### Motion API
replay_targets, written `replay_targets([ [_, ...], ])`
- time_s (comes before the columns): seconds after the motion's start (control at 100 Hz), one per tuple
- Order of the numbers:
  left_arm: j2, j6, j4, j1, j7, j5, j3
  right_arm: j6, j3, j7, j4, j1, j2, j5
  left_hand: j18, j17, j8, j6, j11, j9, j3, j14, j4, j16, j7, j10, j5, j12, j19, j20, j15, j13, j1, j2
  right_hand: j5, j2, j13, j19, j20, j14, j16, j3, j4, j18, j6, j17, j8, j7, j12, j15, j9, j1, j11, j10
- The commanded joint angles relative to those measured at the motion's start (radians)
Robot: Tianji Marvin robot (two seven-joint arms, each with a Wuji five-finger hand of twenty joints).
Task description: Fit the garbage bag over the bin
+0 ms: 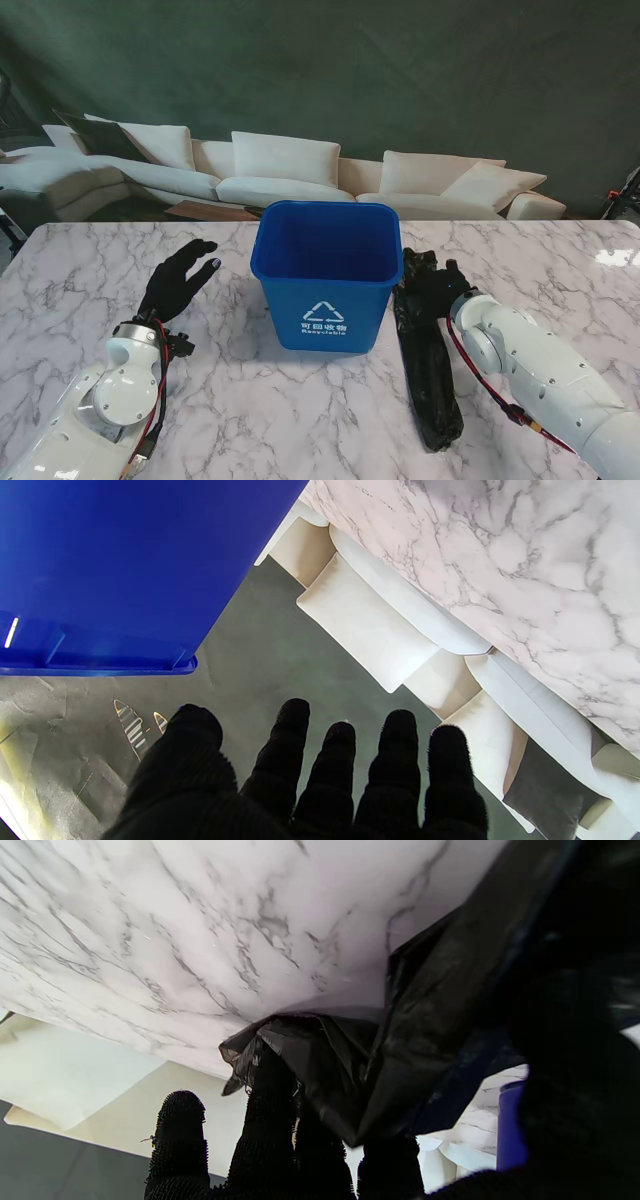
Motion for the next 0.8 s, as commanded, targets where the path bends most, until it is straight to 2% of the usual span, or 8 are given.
replay_targets([
  [0.0, 0.000, -0.003, -0.001, -0.001, -0.014, -0.001, 0.003, -0.006, -0.005, 0.006, 0.018, -0.016, -0.004, -0.003, 0.004, -0.010, 0.008, -0.004, 0.012, 0.001, -0.029, -0.030, -0.023, 0.014, 0.005, -0.014, 0.017, 0.011, -0.033, 0.018, 0.001, 0.002, 0.007, 0.047, 0.052, -0.006, 0.037, 0.027, -0.004, 0.007, 0.038, 0.174, 0.029, 0.019, -0.056, 0.002, 0.034, 0.072, 0.037, 0.038, 0.048, 0.096, 0.082, -0.022],
  [0.02, 0.000, -0.003, -0.001, -0.002, -0.014, -0.001, 0.004, -0.007, -0.003, 0.000, 0.020, -0.017, -0.005, -0.001, 0.004, -0.010, 0.009, -0.004, 0.012, 0.000, -0.029, -0.030, -0.023, 0.014, 0.005, -0.014, 0.018, 0.011, -0.033, 0.019, 0.001, 0.002, 0.007, 0.047, 0.066, 0.001, 0.042, 0.032, -0.003, 0.009, 0.045, 0.193, 0.026, 0.016, -0.063, 0.005, 0.039, 0.084, 0.051, 0.047, 0.069, 0.101, 0.101, -0.026],
  [0.06, 0.000, -0.004, 0.000, -0.002, -0.014, -0.001, 0.004, -0.010, -0.001, -0.008, 0.021, -0.019, -0.006, 0.001, 0.004, -0.011, 0.009, -0.004, 0.012, 0.001, -0.030, -0.029, -0.023, 0.014, 0.005, -0.013, 0.017, 0.011, -0.033, 0.019, 0.001, 0.001, 0.006, 0.048, 0.087, 0.012, 0.057, 0.050, 0.002, 0.016, 0.073, 0.175, -0.051, 0.015, -0.092, 0.010, -0.029, 0.147, 0.100, 0.069, 0.119, 0.162, 0.128, -0.035],
  [0.09, 0.000, -0.003, 0.000, -0.002, -0.014, -0.001, 0.004, -0.010, 0.001, -0.014, 0.023, -0.021, -0.007, 0.003, 0.004, -0.011, 0.009, -0.003, 0.012, 0.001, -0.029, -0.030, -0.023, 0.014, 0.005, -0.012, 0.018, 0.011, -0.033, 0.019, 0.001, 0.001, 0.007, 0.047, 0.098, 0.019, 0.073, 0.066, 0.010, 0.020, 0.093, 0.155, -0.072, 0.018, -0.120, 0.017, -0.058, 0.194, 0.132, 0.093, 0.167, 0.210, 0.152, -0.048],
  [0.21, -0.001, -0.003, -0.001, -0.001, -0.013, -0.002, 0.004, -0.016, 0.004, -0.050, 0.034, -0.026, -0.010, 0.007, 0.004, -0.011, 0.009, -0.004, 0.013, 0.002, -0.029, -0.029, -0.023, 0.014, 0.005, -0.013, 0.018, 0.012, -0.033, 0.019, 0.001, 0.002, 0.008, 0.047, 0.183, 0.063, 0.144, 0.112, 0.044, 0.010, 0.172, 0.146, -0.066, 0.033, -0.205, 0.033, -0.071, 0.265, 0.286, 0.188, 0.375, 0.329, 0.225, -0.093],
  [0.35, -0.001, -0.004, -0.001, -0.001, -0.012, -0.001, 0.003, -0.026, 0.035, -0.092, 0.031, -0.046, -0.013, 0.001, 0.004, -0.011, 0.008, -0.004, 0.013, 0.001, -0.029, -0.030, -0.023, 0.014, 0.005, -0.013, 0.017, 0.012, -0.034, 0.019, 0.001, 0.002, 0.007, 0.048, 0.224, 0.079, 0.226, 0.149, 0.072, -0.013, 0.254, 0.157, -0.069, 0.041, -0.240, 0.050, -0.088, 0.251, 0.421, 0.316, 0.526, 0.359, 0.330, -0.111],
  [0.53, -0.001, -0.004, -0.002, 0.000, -0.012, -0.001, 0.003, -0.061, 0.156, -0.132, -0.039, -0.118, -0.007, -0.063, 0.004, -0.010, 0.009, -0.003, 0.013, 0.001, -0.029, -0.030, -0.023, 0.014, 0.005, -0.014, 0.017, 0.012, -0.033, 0.019, 0.001, 0.002, 0.007, 0.048, 0.248, 0.093, 0.263, 0.195, 0.102, -0.017, 0.295, 0.163, -0.067, 0.055, -0.242, 0.067, -0.114, 0.235, 0.416, 0.382, 0.579, 0.363, 0.374, -0.092],
  [0.79, -0.001, -0.005, -0.002, -0.001, -0.011, 0.002, 0.003, -0.106, 0.389, -0.214, -0.201, -0.251, -0.019, -0.113, 0.004, -0.011, 0.009, -0.004, 0.014, 0.001, -0.029, -0.030, -0.023, 0.014, 0.005, -0.014, 0.017, 0.012, -0.033, 0.020, 0.001, 0.002, 0.007, 0.049, 0.246, 0.112, 0.323, 0.282, 0.170, -0.009, 0.329, 0.180, -0.066, 0.032, -0.262, 0.138, -0.085, 0.255, 0.319, 0.472, 0.616, 0.395, 0.496, -0.045],
])
